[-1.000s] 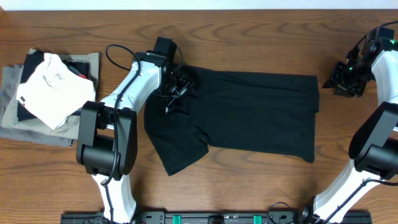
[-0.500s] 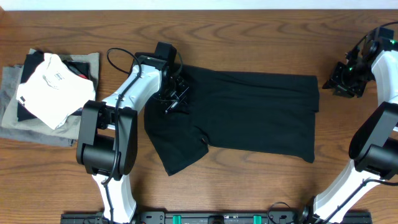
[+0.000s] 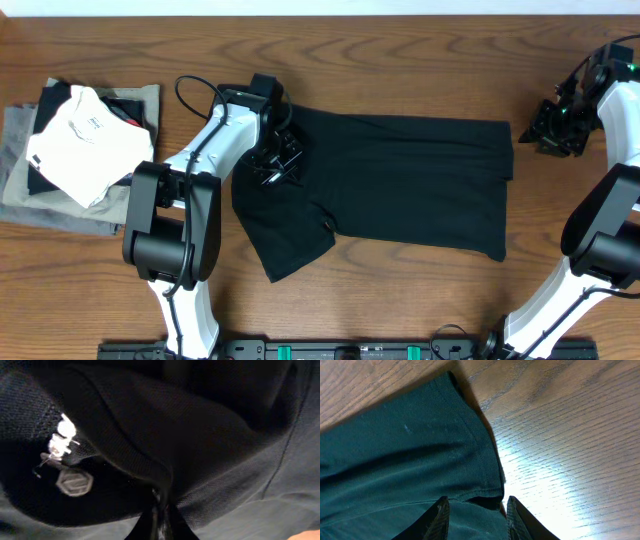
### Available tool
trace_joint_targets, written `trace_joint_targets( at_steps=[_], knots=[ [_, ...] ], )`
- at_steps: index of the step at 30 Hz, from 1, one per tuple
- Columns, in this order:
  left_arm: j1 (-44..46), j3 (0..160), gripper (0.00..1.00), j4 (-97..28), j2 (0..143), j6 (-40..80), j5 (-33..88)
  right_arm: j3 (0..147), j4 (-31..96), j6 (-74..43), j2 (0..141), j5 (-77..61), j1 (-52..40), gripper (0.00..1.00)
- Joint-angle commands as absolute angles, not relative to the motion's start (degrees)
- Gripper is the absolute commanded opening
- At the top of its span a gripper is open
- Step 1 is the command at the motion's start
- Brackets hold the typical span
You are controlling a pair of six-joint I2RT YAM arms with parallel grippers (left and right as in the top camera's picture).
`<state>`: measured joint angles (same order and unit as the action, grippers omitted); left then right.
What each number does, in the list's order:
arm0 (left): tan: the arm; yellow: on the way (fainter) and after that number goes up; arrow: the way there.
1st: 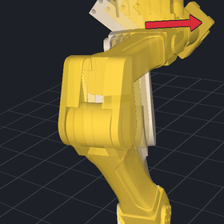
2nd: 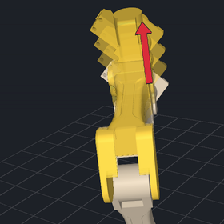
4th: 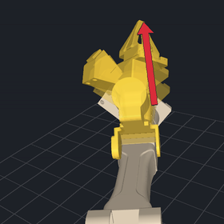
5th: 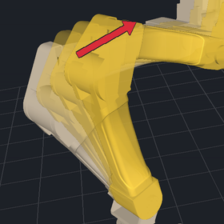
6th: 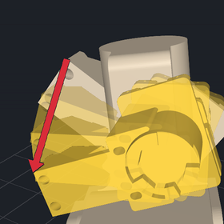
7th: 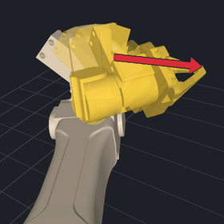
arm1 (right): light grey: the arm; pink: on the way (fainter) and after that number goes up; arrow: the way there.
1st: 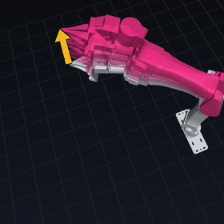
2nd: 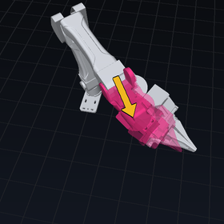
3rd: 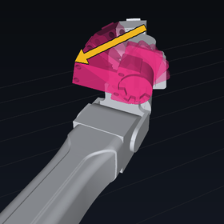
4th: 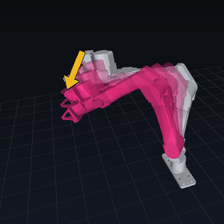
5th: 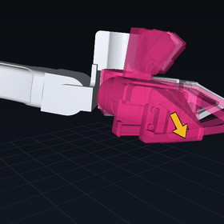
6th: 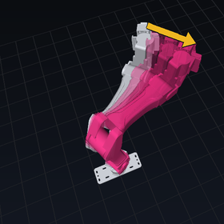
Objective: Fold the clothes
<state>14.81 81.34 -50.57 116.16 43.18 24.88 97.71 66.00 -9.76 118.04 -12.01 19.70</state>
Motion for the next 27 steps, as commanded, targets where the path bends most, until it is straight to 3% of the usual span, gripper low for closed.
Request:
trace_joint_targets(
  at_steps=[1, 11, 19, 27],
  knots=[
    [15.2, 81.01, 0.17, -51.68, 115.31, 38.57, 23.97, 98.56, 66.02, -8.93, 116.99, -12.27, 19.42, 0.36],
    [15.29, 81.01, 0.25, -53.45, 114.39, 30.39, 23.18, 98.56, 66.06, -8.45, 116.99, -13.98, 19.2, 0.33],
    [15.94, 81.01, 0.27, -53.34, 107.13, 27.83, 7.16, 98.54, 65.28, -7.6, 117.01, -13.91, 16.19, 0.34],
    [15.99, 81.01, 0.41, -49.21, 107.15, 28.23, 2.98, 97.76, 61.87, -7.75, 117.08, -13.93, 12.27, 0.32]
  ],
)
